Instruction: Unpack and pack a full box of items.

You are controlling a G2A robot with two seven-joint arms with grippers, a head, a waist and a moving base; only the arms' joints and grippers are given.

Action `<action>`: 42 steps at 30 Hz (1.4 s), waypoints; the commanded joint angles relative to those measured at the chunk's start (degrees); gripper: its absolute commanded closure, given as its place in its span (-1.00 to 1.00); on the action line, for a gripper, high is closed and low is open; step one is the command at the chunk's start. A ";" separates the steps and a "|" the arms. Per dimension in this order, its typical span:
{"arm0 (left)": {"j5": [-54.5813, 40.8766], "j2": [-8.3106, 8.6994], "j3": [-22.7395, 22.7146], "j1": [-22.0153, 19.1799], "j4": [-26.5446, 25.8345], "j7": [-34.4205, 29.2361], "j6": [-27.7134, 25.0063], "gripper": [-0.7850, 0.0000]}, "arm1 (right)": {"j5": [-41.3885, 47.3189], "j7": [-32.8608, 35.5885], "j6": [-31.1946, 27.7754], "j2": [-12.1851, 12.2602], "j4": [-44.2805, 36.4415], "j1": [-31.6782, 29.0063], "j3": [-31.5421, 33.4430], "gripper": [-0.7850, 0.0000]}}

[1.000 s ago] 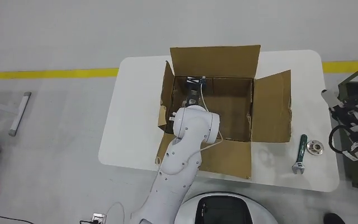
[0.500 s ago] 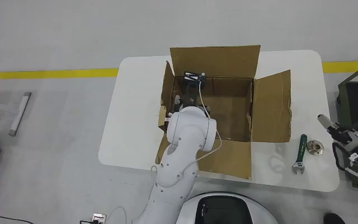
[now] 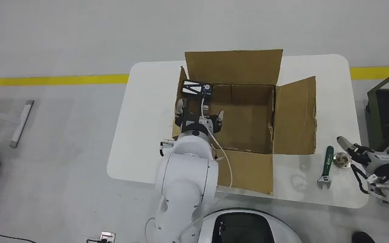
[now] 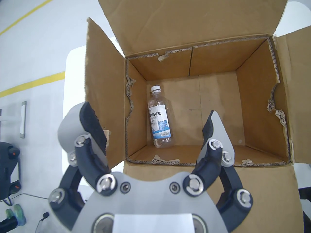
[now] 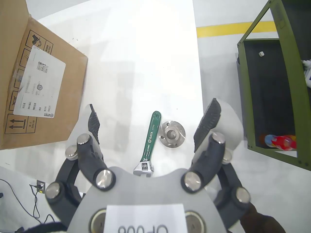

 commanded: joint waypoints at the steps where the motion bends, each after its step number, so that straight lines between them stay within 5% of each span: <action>1: 0.18 -0.04 -0.37 0.23 -1.56 0.22 0.34 -1.00 | -0.68 2.09 -0.03 0.10 -0.06 -0.46 -0.05 -1.00; 7: -0.08 -0.09 -0.52 0.27 -2.26 0.19 0.65 -1.00 | -4.84 18.03 10.28 0.43 -3.17 0.65 -1.64 -1.00; 13: -0.08 -0.09 -0.52 0.27 -2.26 0.19 0.65 -1.00 | -4.36 30.61 12.36 1.15 -3.17 7.13 -4.84 -1.00; 30: -0.08 -0.09 -0.52 0.27 -2.26 0.19 0.65 -1.00 | -5.03 28.19 16.37 1.08 0.31 7.34 -7.69 -1.00; 31: -0.08 -0.09 -0.52 0.27 -2.26 0.19 0.65 -1.00 | -6.31 28.19 16.86 1.12 0.95 7.48 -8.33 -0.70; 32: -0.08 -0.09 -0.52 0.27 -2.26 0.19 0.65 -1.00 | -7.75 28.27 17.18 1.17 1.41 7.72 -9.17 -0.09; 33: -0.08 -0.09 -0.52 0.27 -2.26 0.19 0.65 -1.00 | -8.35 28.34 17.84 1.16 1.88 8.07 -9.95 0.12; 42: -0.08 -0.09 -0.52 0.27 -2.26 0.19 0.65 -1.00 | -12.75 28.82 20.68 1.19 7.35 11.54 -14.97 0.04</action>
